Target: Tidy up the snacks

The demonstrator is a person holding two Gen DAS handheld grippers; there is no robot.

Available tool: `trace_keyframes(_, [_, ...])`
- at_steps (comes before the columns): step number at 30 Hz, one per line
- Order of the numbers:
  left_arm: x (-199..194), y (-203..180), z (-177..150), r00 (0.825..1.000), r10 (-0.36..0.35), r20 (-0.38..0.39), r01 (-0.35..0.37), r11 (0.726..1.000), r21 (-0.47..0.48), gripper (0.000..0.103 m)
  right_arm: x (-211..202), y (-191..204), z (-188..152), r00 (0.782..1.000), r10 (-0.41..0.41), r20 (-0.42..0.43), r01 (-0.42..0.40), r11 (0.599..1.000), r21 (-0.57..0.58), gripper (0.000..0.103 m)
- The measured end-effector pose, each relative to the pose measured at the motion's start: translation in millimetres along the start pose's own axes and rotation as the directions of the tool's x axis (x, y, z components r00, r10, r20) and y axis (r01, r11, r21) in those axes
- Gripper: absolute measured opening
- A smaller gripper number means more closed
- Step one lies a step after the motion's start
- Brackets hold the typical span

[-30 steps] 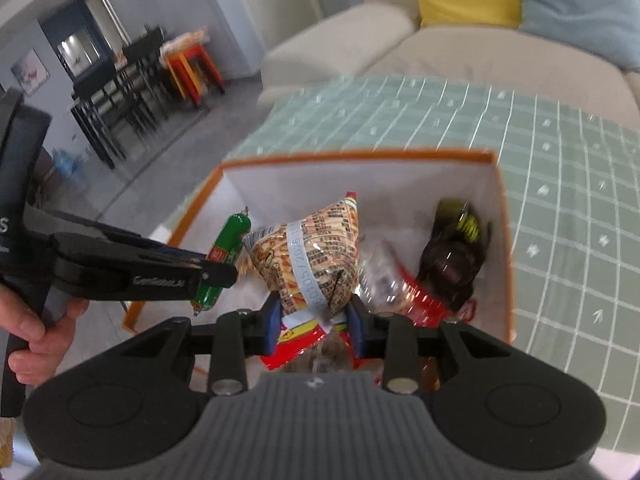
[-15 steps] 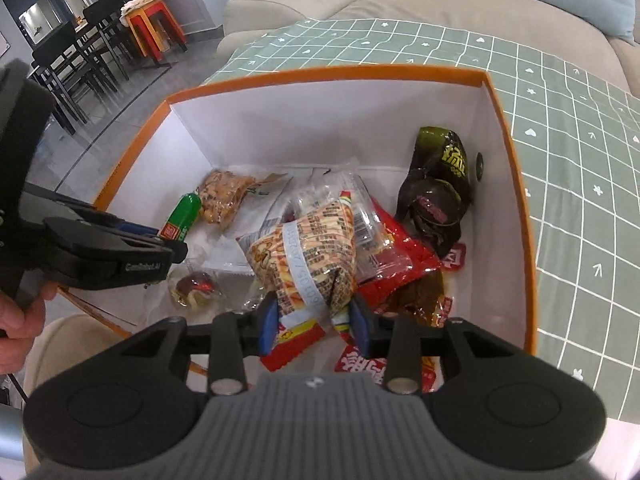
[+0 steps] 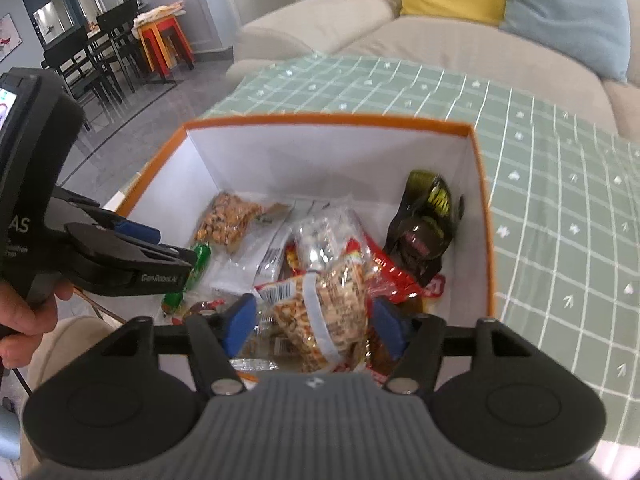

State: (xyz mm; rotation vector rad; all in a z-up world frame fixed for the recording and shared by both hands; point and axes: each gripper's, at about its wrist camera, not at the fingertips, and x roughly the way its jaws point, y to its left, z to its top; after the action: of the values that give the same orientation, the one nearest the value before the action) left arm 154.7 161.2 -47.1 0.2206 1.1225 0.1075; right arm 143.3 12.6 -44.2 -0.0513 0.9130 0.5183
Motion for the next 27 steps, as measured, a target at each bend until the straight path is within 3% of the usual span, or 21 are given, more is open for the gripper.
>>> trace_keyframes(3, [-27,0,0,0.994,-0.02,0.109,0.022,1.0,-0.022,0.07,-18,-2,2,0.999,-0.017,0.049,0.018,1.0,-0.008,0.078])
trace_keyframes(6, [-59,0,-4,0.972,-0.028,0.231,0.046,0.996,-0.074,0.074,-41,-5,4,0.99,-0.068,0.122,0.071,0.997,-0.021,0.086])
trace_keyframes(13, [-131,-13,-14,0.878,0.029,0.478,0.04,0.99,-0.132,0.088,-98,-14,5,0.939,-0.2,0.28,0.206,0.979,0.007,0.098])
trace_keyframes(16, [-154,-19,-20,0.838,0.075,0.541,0.019,0.986,-0.166,0.089,-124,-20,2,0.918,-0.222,0.328,0.224,0.974,0.033,0.099])
trace_keyframes(19, [-168,-27,-28,0.808,0.093,0.581,0.015,0.984,-0.18,0.09,-144,-22,-5,0.903,-0.241,0.354,0.237,0.97,0.055,0.099])
trace_keyframes(22, [-172,-33,-33,0.807,0.068,0.586,0.034,0.986,-0.162,0.09,-159,-23,-16,0.895,-0.253,0.367,0.244,0.967,0.071,0.099])
trace_keyframes(27, [-164,-42,-43,0.837,0.035,0.546,0.076,0.981,-0.18,0.09,-177,-20,-40,0.884,-0.263,0.385,0.262,0.963,0.058,0.099])
